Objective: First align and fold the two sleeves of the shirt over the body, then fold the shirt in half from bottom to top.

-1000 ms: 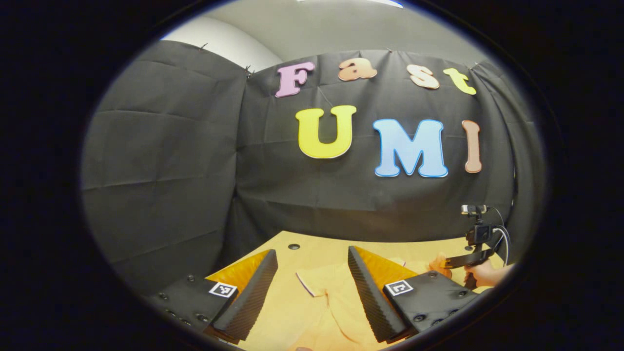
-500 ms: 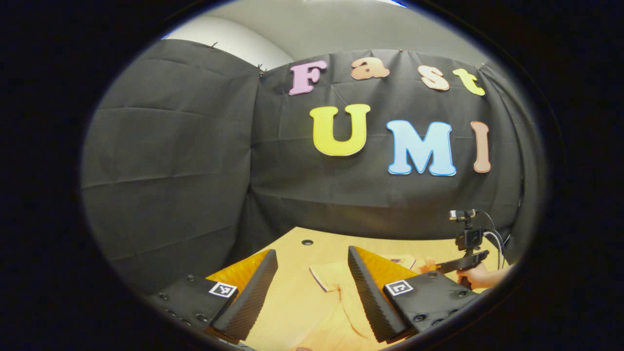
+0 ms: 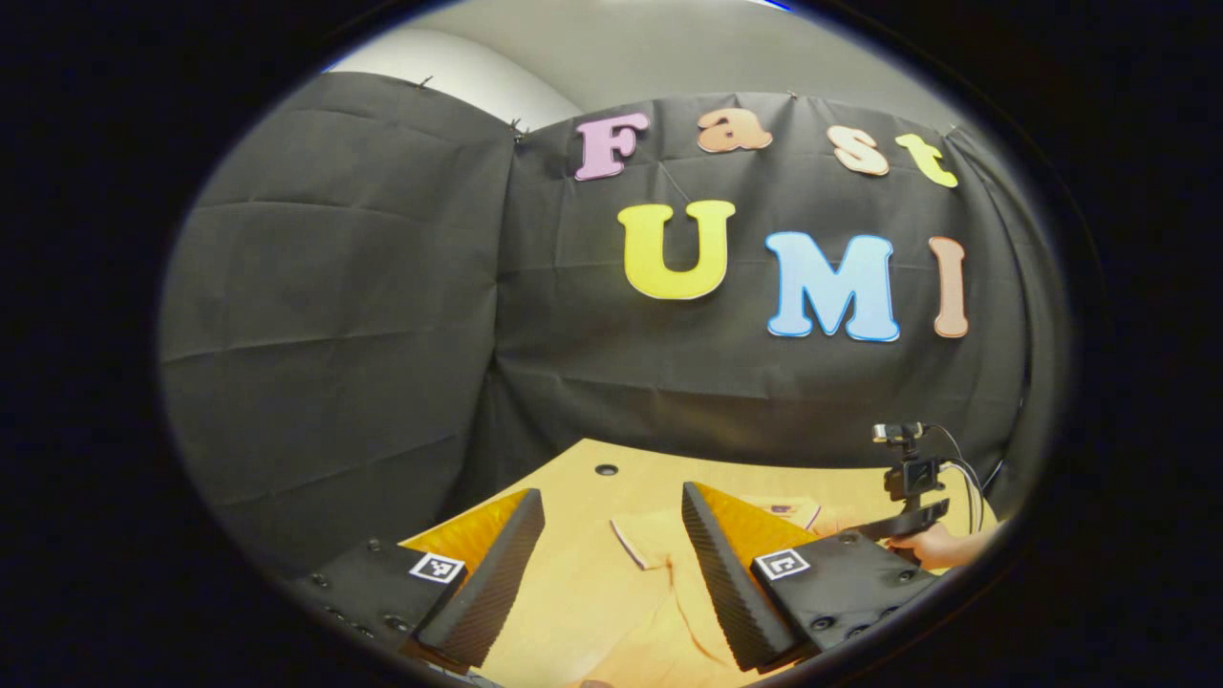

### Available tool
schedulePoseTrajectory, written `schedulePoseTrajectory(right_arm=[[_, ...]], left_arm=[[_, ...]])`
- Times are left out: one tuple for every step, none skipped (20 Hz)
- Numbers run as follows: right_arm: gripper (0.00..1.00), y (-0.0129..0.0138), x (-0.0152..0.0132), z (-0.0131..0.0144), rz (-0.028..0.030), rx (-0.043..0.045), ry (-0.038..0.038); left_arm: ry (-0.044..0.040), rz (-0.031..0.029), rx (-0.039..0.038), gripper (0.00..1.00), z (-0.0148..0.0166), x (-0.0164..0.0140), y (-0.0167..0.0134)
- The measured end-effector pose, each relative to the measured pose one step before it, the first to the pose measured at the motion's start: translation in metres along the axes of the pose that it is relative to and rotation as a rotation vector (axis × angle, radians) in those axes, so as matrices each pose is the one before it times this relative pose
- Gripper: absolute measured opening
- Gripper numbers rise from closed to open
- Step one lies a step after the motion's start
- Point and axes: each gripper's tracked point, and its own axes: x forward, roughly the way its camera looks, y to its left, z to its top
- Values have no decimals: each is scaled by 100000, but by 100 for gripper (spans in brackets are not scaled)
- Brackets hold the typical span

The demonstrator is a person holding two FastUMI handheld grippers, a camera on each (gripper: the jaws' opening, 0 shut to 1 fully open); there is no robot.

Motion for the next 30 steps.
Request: schedulePoseTrajectory(right_arm=[[24,-90,-99,-106,-332,-603,119],[25,109,-107,73,223,-519,-25],[30,161,-238,-22,-116,-601,-84],[32,56,-217,121,-367,-504,-198],[33,352,-276,34,952,74,-547],[51,558,-909,266,551,-99,-1030],[64,105,-875,429,-201,-85,-1838],[66,161,-400,197,-569,302,-1134],[76,198,-924,184,-383,428,-1037],[83,335,-586,191,-408,560,-1150],[95,232,-1408,388,-1561,916,-2153],[96,153,-1028,352,-1515,826,-1954],[90,176,-826,379,-1102,791,-1556],[96,171,-973,350,-1318,975,-1910],[96,155,-934,522,-1134,1090,-1889],[95,219,-916,409,-1050,1028,-2018],[96,125,-907,507,-1332,685,-1900],[95,110,-866,390,-1305,445,-1901],[95,64,-933,496,-1075,260,-1930],[95,75,-1019,400,-1291,498,-1795],[95,-116,-1027,372,-1381,-419,-1673],[95,-163,-989,293,-1528,-606,-1485],[95,-95,-1344,328,-1456,-363,-1784],[95,-264,-1606,408,-1382,-409,-2659],[95,-209,-1283,104,-1201,-301,-2069],[95,-171,-824,105,-879,248,-788],[95,-73,-881,115,-447,709,-905],[95,-118,-1056,323,-263,1266,-980],[95,-369,-725,-309,285,662,-391],[95,-479,-1221,223,-583,-664,-636]], left_arm=[[325,-436,-78,93,-129,36,-64],[202,-591,-32,93,-86,175,-8],[29,-560,102,93,-116,234,-175],[61,-549,182,93,-90,392,-98],[339,-613,106,93,-91,427,54],[455,-1110,-64,93,-340,644,-30],[934,-1199,5,93,-444,656,10],[789,-1104,59,93,-270,554,-93],[939,-683,438,93,-375,538,50],[848,-1152,211,93,-318,740,76],[1564,-923,-454,93,-546,911,279],[1672,-633,-971,93,-615,936,284],[1630,-410,-949,94,-551,823,334],[1859,-366,-972,93,-670,988,414],[1728,-534,-1116,93,-533,918,370],[1532,-1023,-1088,93,-592,875,133],[1087,-1136,-730,93,-390,933,220],[1008,-1085,-173,93,-389,935,202],[1066,-1212,257,93,-305,980,171],[1173,-1147,652,94,-273,1110,40],[650,-795,936,93,-151,1097,41],[342,-872,1142,95,-117,1008,-75],[688,-1136,1746,95,-179,1685,-216],[1531,-907,379,95,-435,1699,-336],[983,-455,-204,93,-411,1025,-305],[1017,-191,-422,93,-585,855,-204],[1052,-128,-618,93,-610,1120,-295],[2144,515,-436,93,-863,1710,-232],[1612,1010,-227,95,-696,1236,21],[3459,1844,-1500,96,-1408,2312,143]])
